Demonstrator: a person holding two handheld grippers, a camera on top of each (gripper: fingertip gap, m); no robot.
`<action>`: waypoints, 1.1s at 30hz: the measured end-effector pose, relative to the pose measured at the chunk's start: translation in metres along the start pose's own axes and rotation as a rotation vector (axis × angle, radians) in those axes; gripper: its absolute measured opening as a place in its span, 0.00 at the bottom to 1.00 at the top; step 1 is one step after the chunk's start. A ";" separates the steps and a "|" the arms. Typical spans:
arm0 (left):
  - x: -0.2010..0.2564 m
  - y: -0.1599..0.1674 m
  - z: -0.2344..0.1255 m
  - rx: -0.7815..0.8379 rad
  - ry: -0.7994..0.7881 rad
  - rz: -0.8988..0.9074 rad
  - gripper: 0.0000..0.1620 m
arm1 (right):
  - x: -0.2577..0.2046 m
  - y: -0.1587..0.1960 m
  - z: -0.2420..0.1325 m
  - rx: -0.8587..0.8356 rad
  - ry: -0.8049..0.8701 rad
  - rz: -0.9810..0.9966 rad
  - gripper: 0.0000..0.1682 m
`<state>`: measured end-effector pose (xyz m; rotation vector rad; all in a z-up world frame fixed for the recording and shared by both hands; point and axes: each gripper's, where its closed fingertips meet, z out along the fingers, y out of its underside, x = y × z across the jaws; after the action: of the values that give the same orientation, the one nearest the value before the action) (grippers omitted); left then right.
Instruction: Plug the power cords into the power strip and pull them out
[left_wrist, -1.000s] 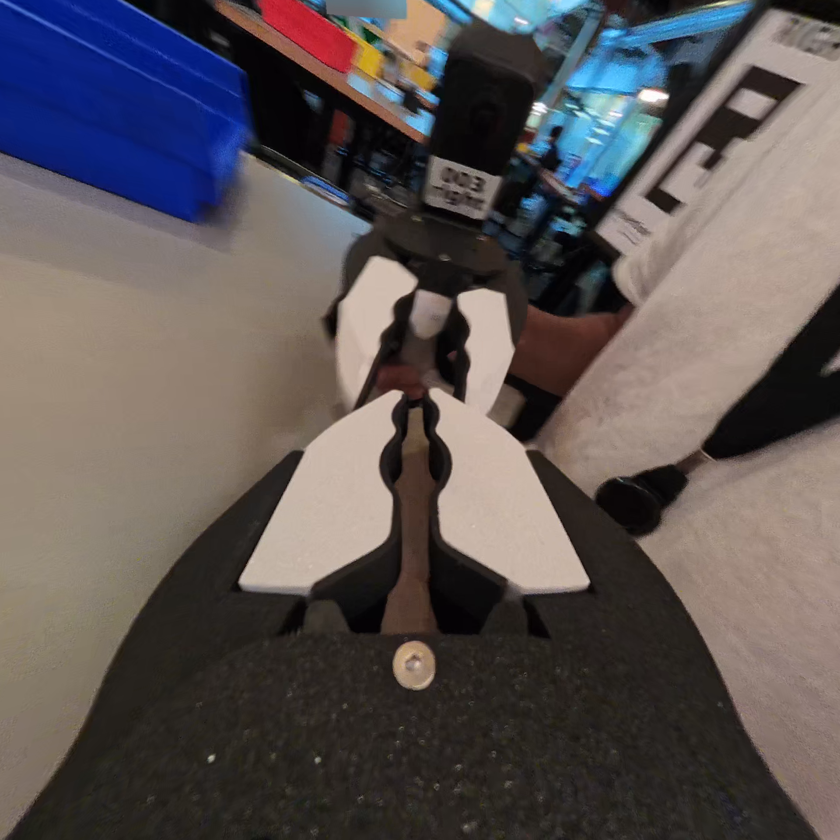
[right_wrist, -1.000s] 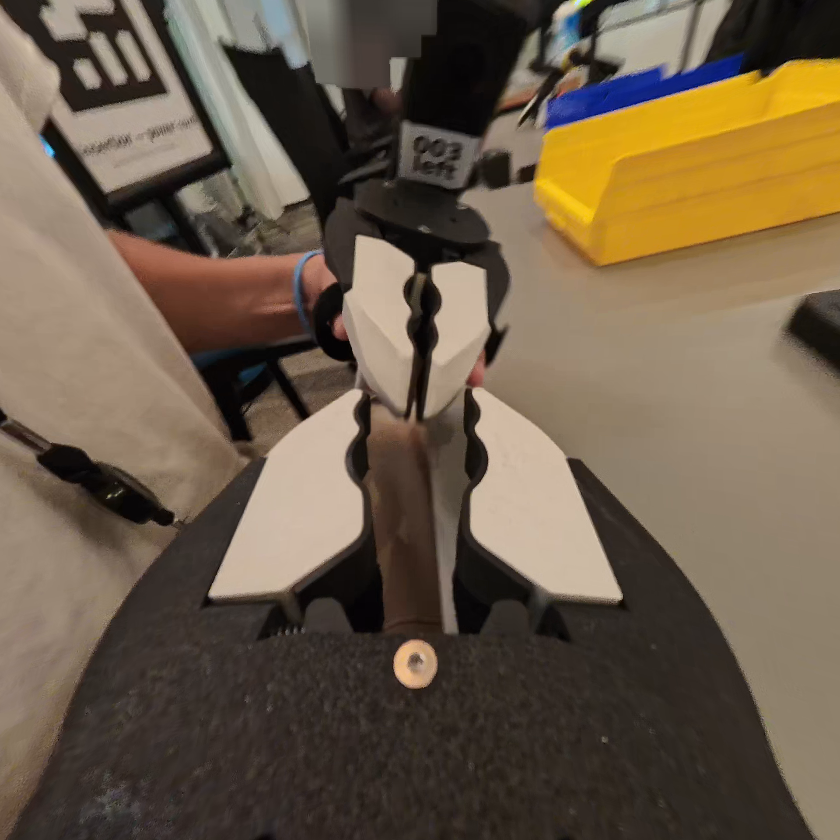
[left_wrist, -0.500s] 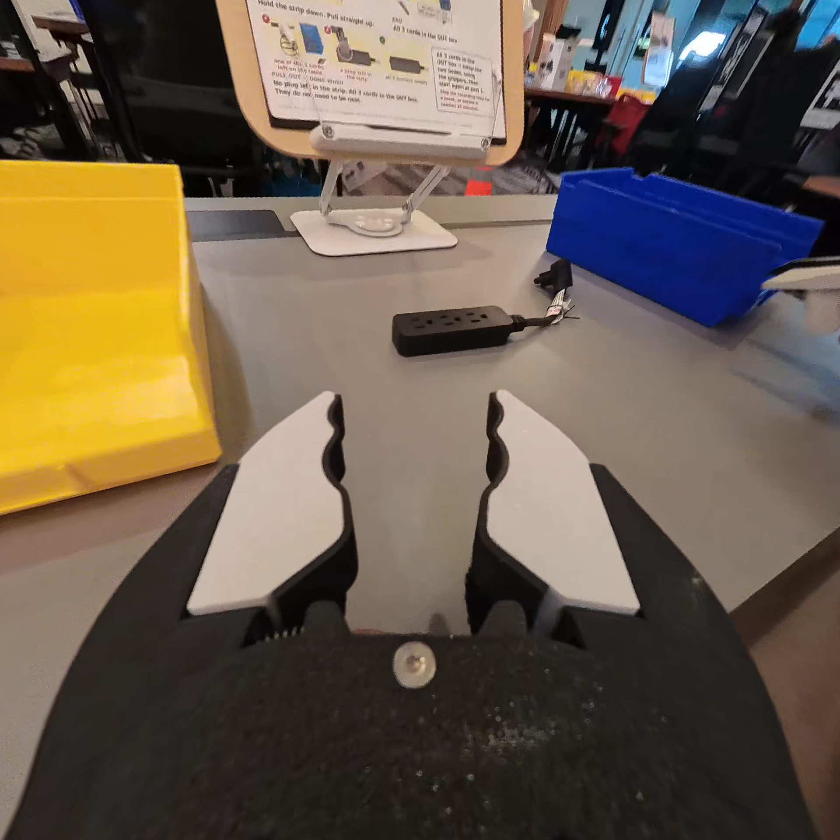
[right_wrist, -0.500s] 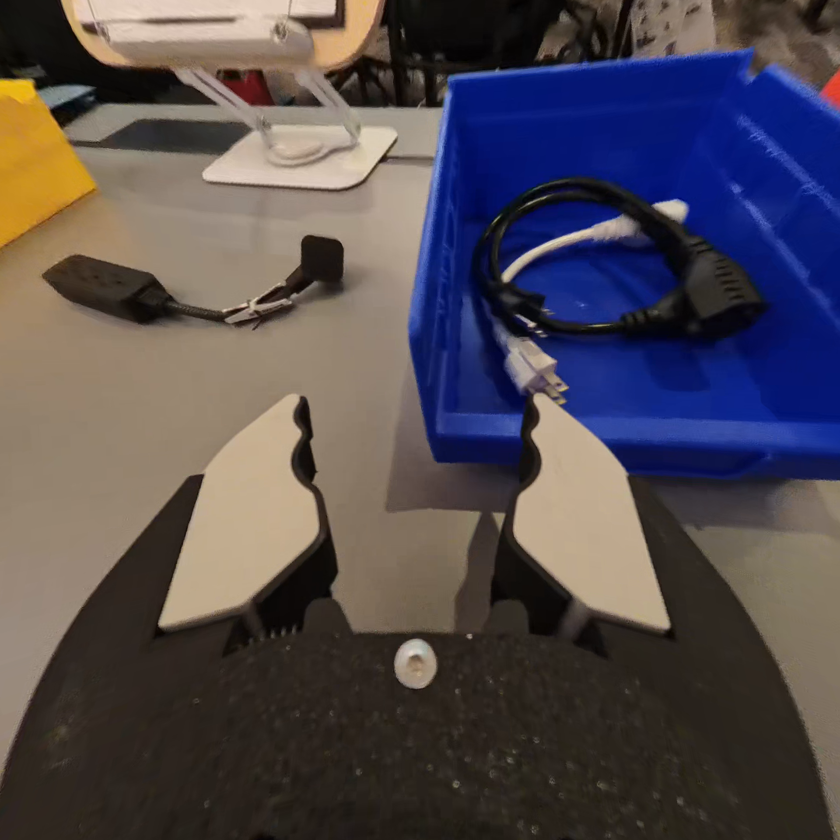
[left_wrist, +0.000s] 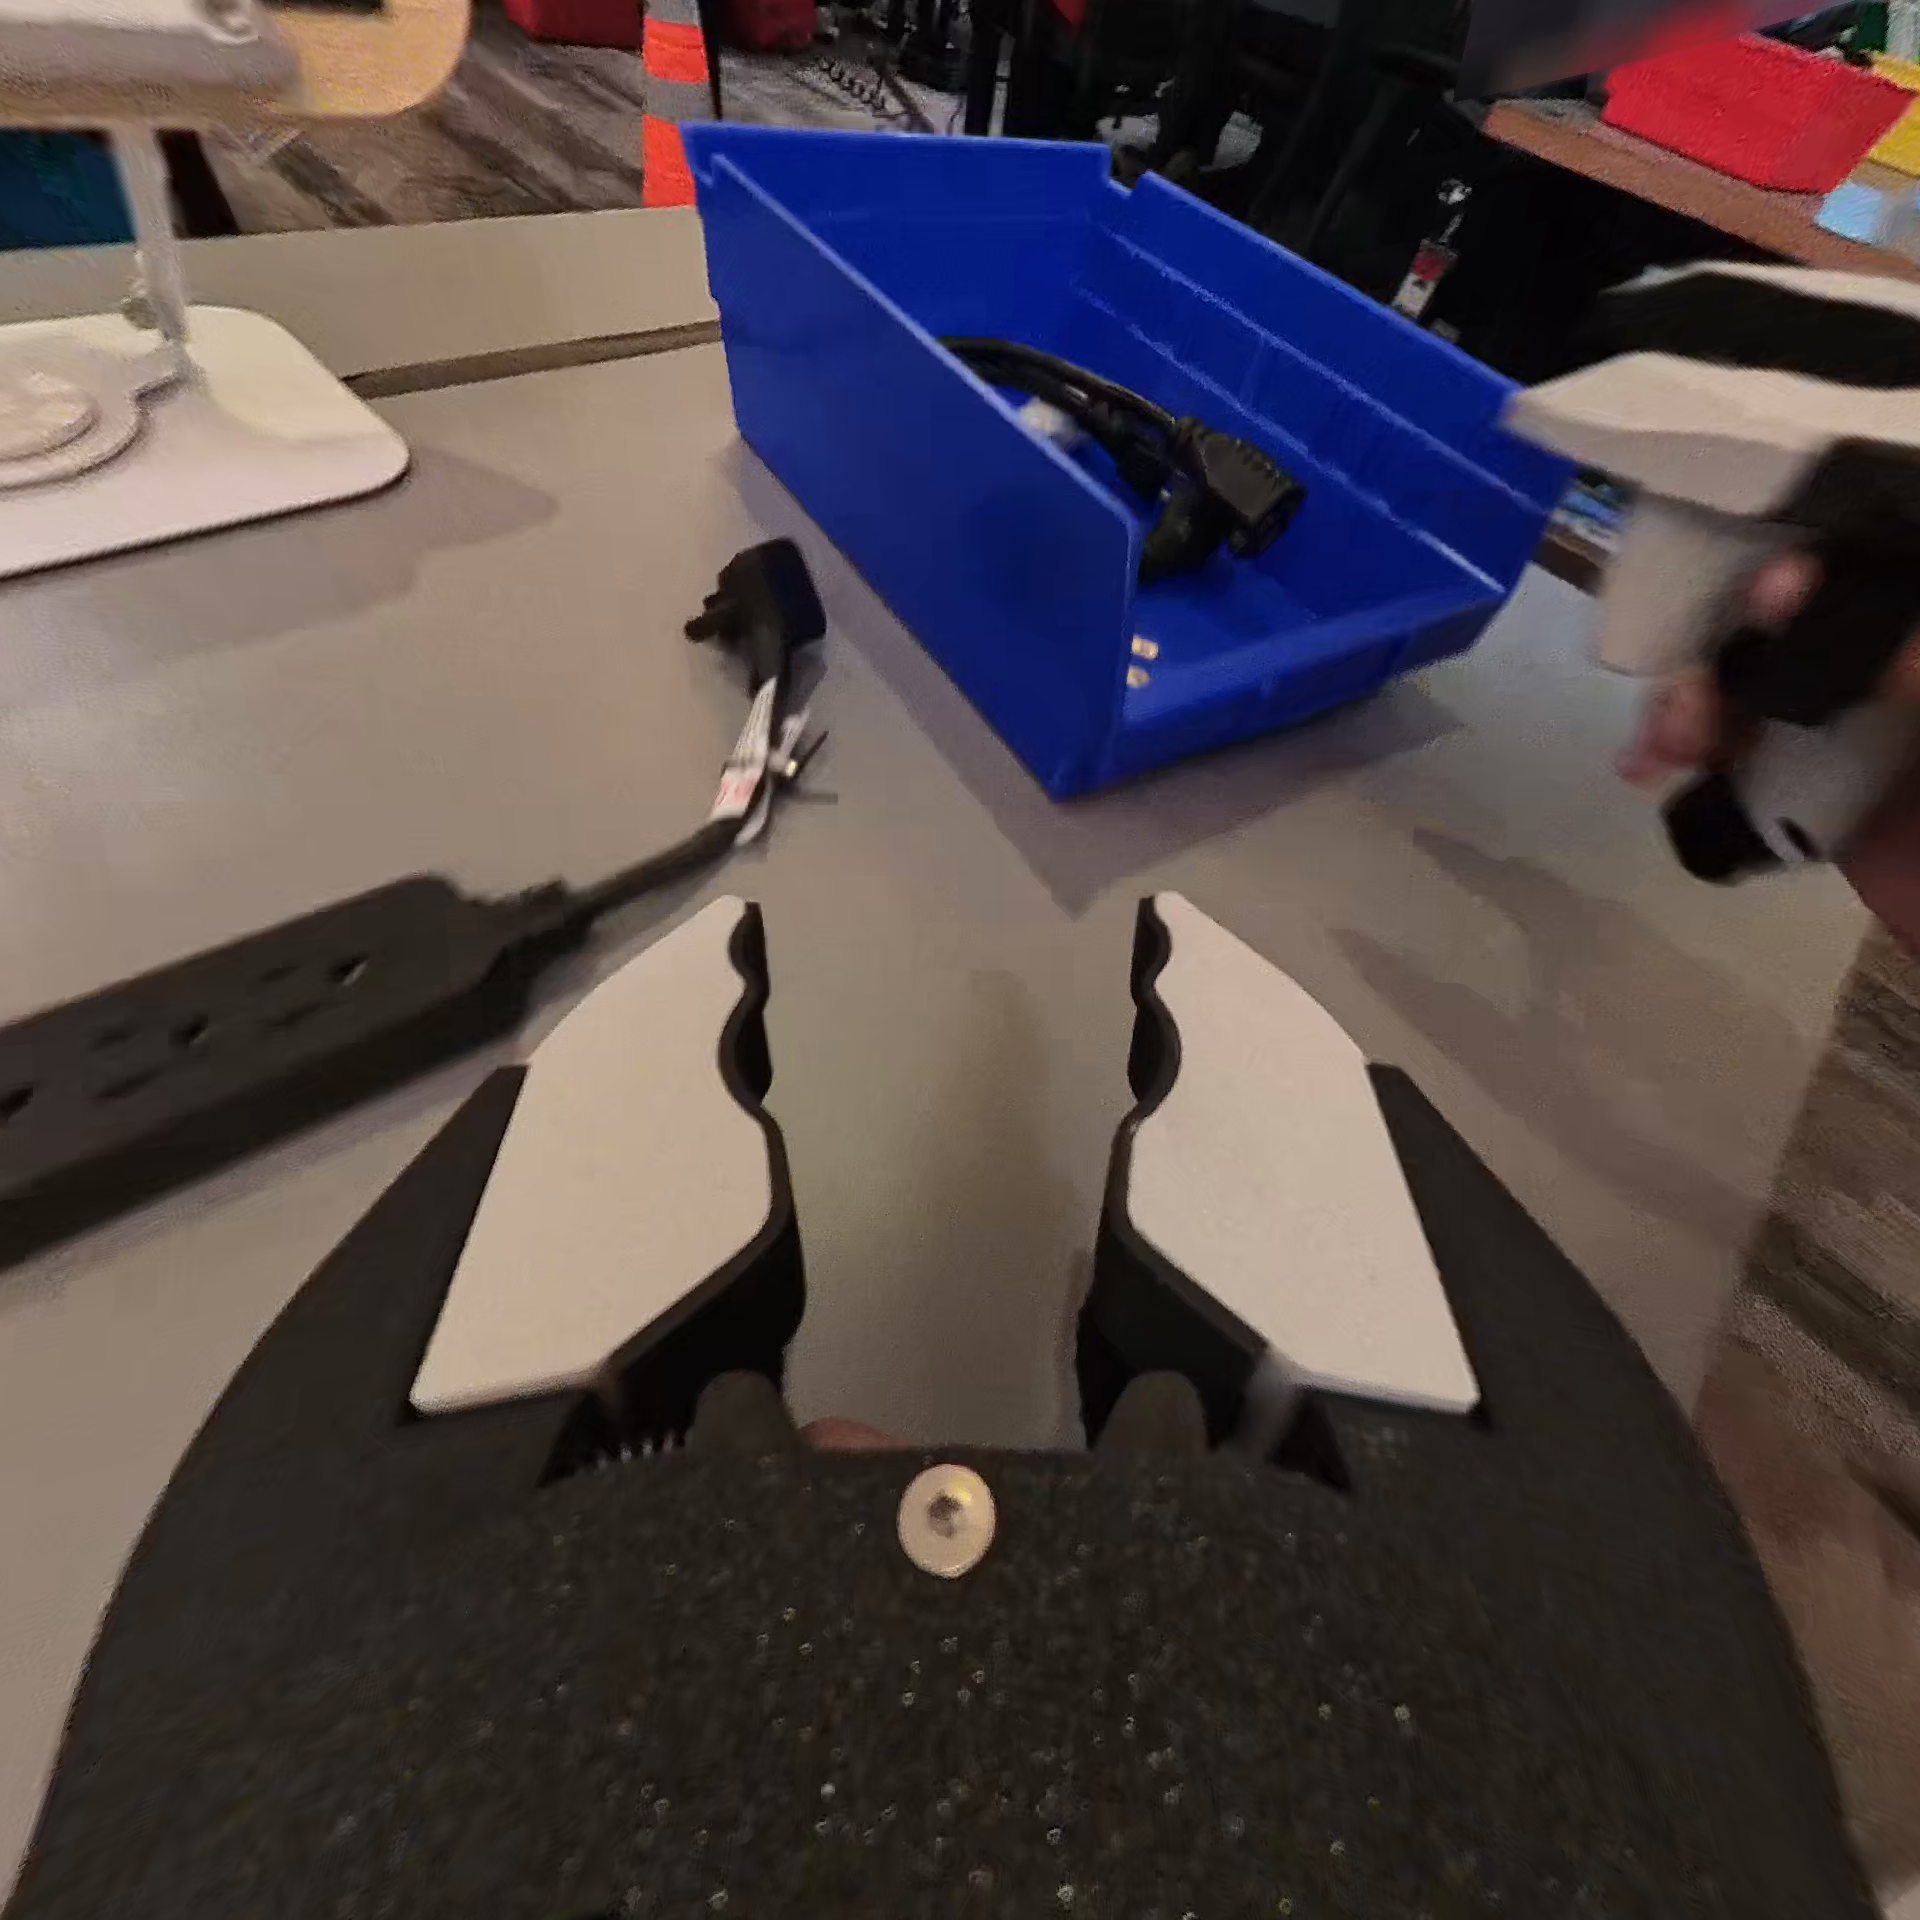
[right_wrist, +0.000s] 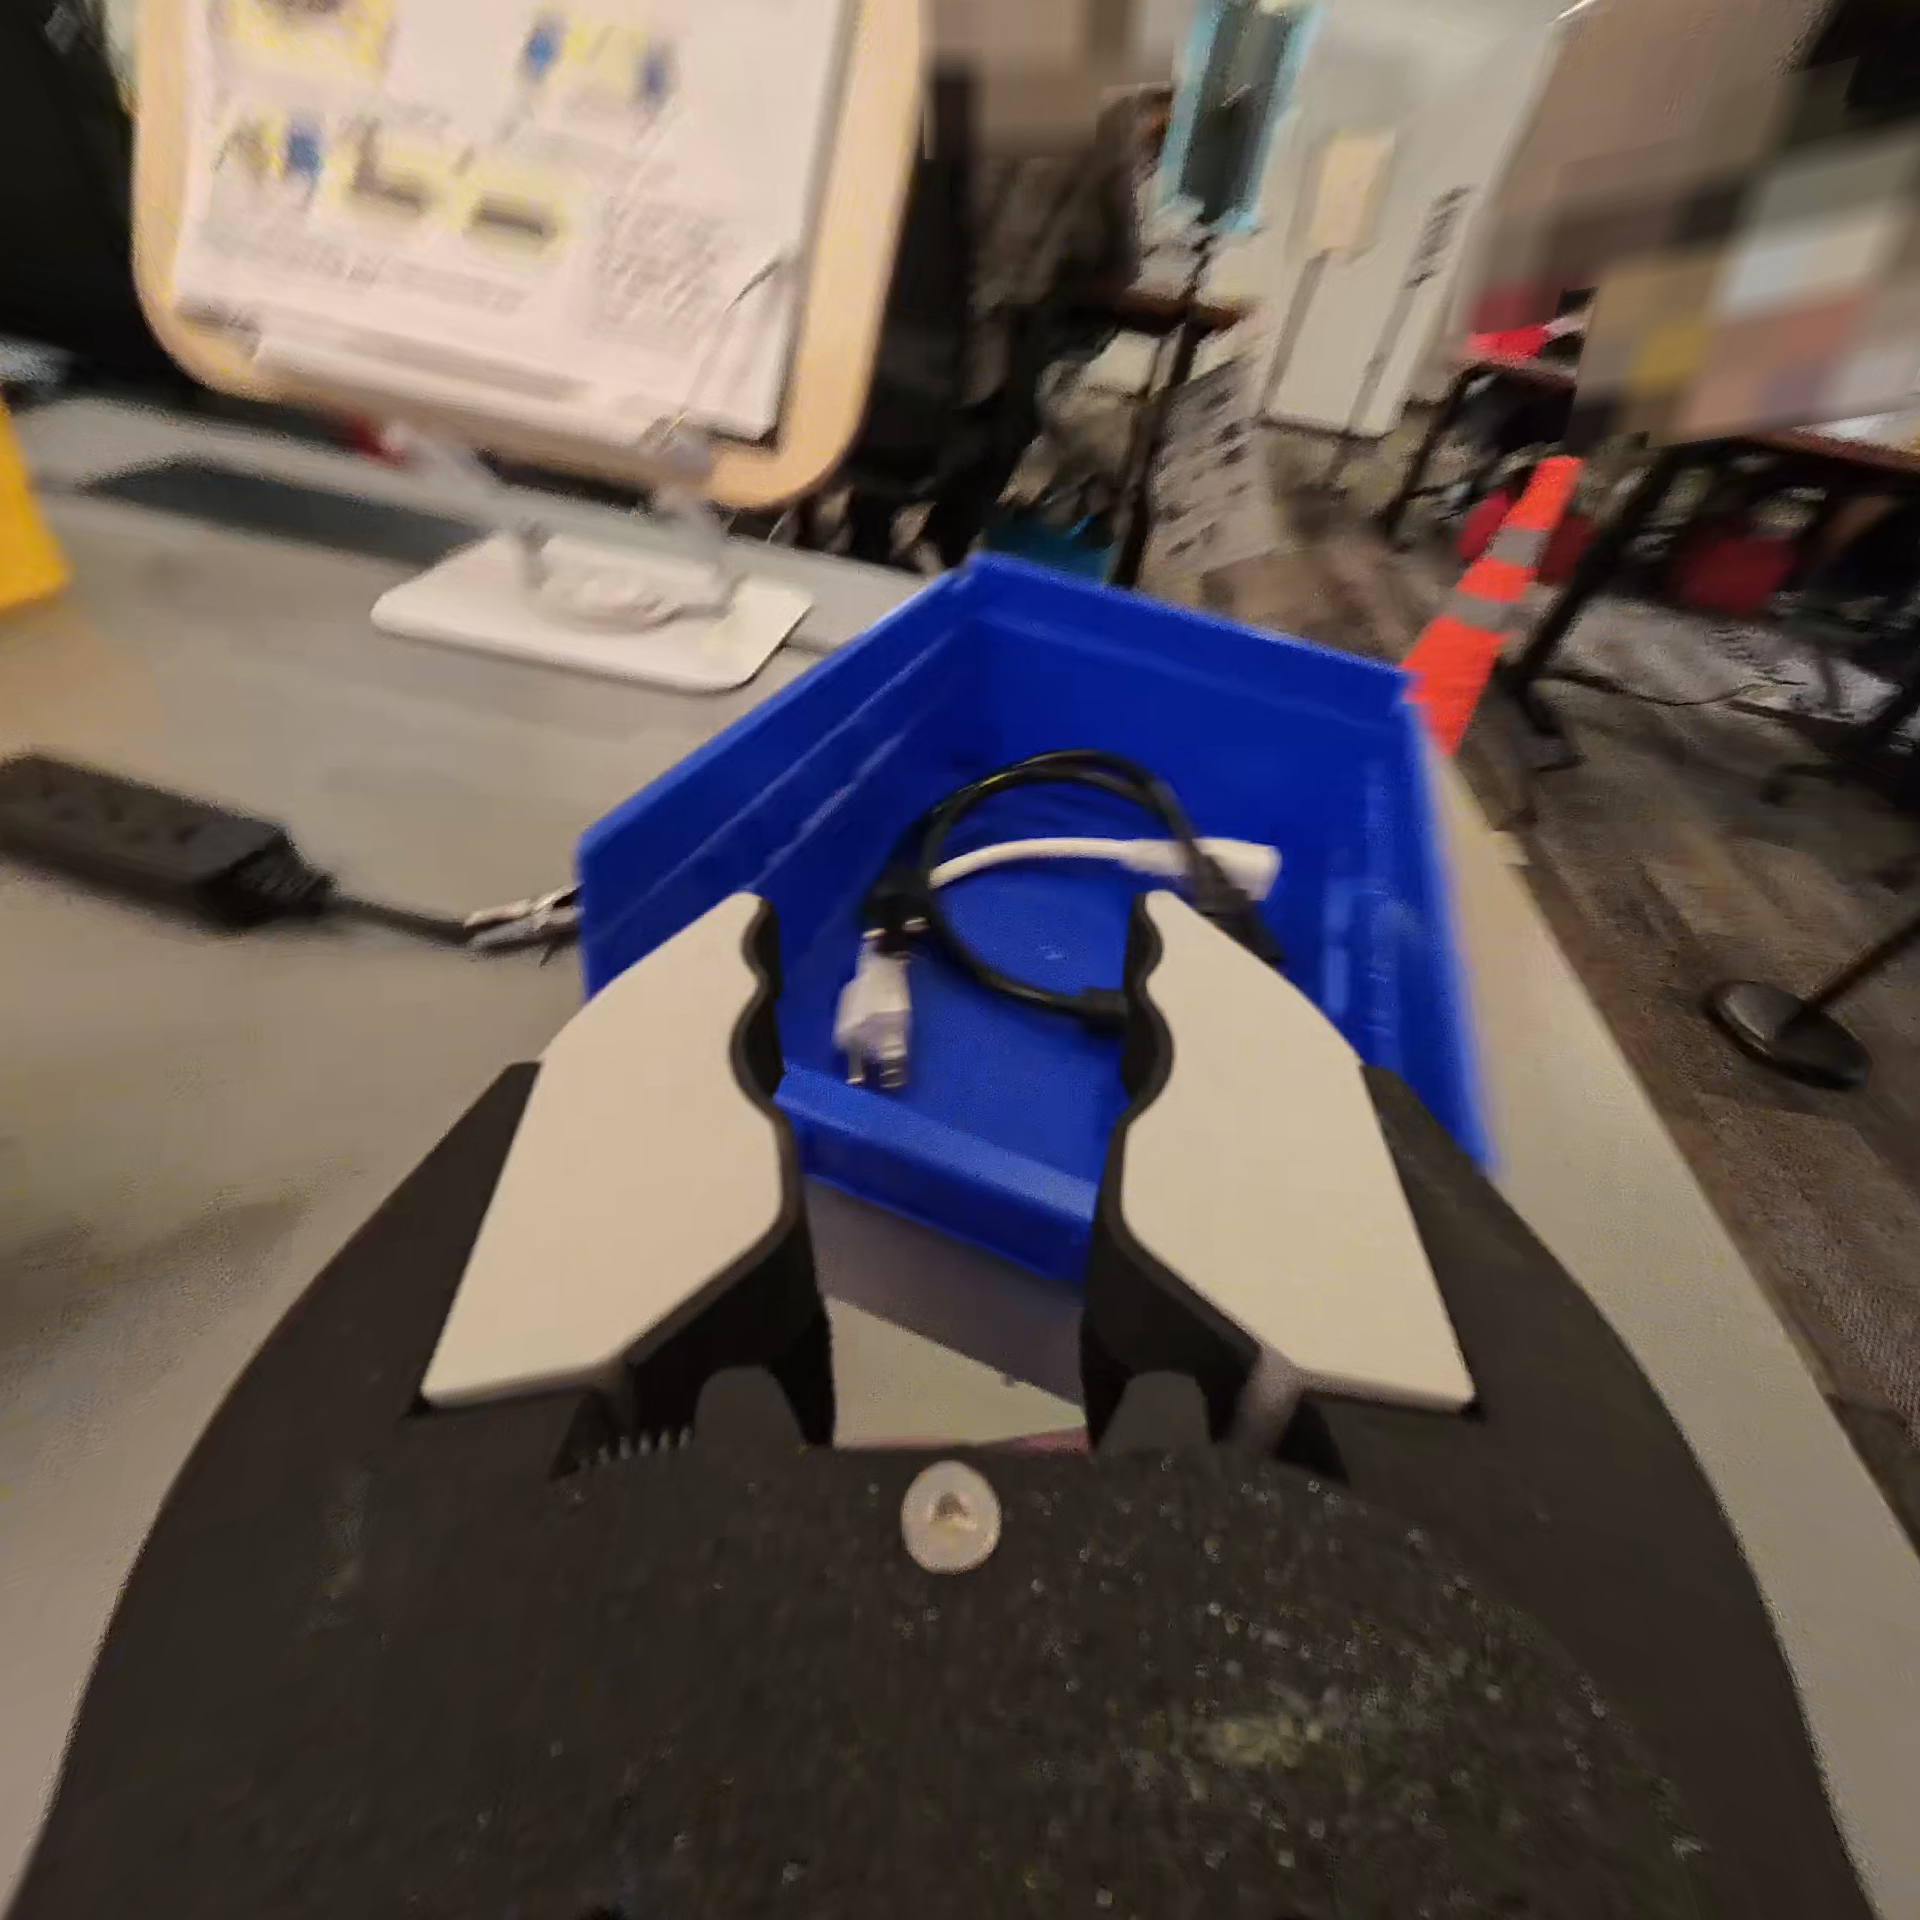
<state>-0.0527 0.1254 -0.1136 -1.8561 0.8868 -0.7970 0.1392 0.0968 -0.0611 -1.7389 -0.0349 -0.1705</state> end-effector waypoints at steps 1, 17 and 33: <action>0.006 -0.007 0.019 -0.004 -0.006 -0.003 0.41 | 0.017 -0.003 -0.011 0.046 0.038 0.053 0.36; 0.025 -0.027 0.139 -0.083 -0.143 -0.081 0.08 | 0.098 0.087 0.025 -0.296 0.199 0.370 0.03; 0.029 -0.038 -0.058 0.182 -0.415 0.118 0.03 | -0.021 -0.008 -0.072 -0.003 0.072 0.309 0.03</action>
<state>-0.0742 0.0887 -0.0518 -1.7052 0.6290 -0.3838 0.1107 0.0288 -0.0443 -1.7168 0.2847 -0.0057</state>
